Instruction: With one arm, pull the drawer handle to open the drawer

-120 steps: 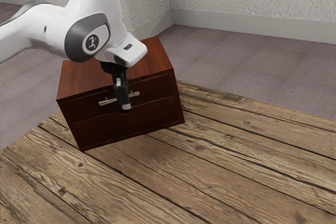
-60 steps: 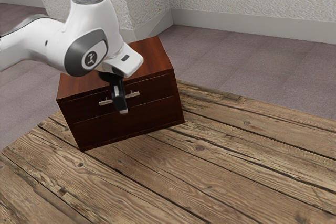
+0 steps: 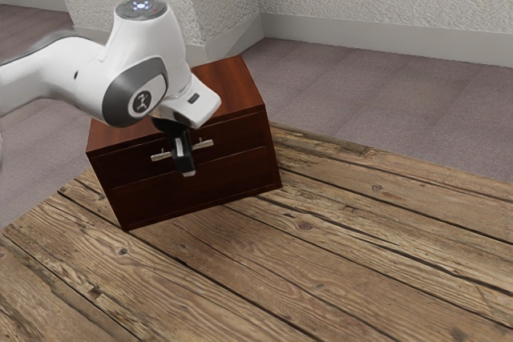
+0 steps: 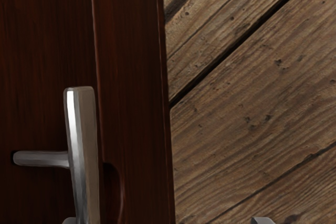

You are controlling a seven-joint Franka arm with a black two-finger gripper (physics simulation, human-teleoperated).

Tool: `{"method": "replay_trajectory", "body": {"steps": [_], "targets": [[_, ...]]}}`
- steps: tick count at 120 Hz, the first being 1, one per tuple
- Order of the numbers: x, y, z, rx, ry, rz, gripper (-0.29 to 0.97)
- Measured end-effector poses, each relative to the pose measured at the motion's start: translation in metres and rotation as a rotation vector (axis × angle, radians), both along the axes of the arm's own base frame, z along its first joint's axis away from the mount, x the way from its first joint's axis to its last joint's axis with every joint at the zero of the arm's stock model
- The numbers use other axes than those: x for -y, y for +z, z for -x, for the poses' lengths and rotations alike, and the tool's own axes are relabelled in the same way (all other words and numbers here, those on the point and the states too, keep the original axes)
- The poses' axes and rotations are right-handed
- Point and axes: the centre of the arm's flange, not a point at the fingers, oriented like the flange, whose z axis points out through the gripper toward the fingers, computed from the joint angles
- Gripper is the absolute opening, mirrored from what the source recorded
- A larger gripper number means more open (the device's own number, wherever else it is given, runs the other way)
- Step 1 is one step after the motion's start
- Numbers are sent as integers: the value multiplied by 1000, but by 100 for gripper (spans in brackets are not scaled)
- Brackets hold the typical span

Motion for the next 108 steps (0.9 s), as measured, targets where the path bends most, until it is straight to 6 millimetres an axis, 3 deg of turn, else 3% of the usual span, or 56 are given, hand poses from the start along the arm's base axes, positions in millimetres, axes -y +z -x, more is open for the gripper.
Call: {"method": "replay_trajectory", "body": {"steps": [37, 108], "targets": [[-1, 1, 2, 10, 20, 30, 31], [26, 4, 27, 0, 30, 65, 29]]}}
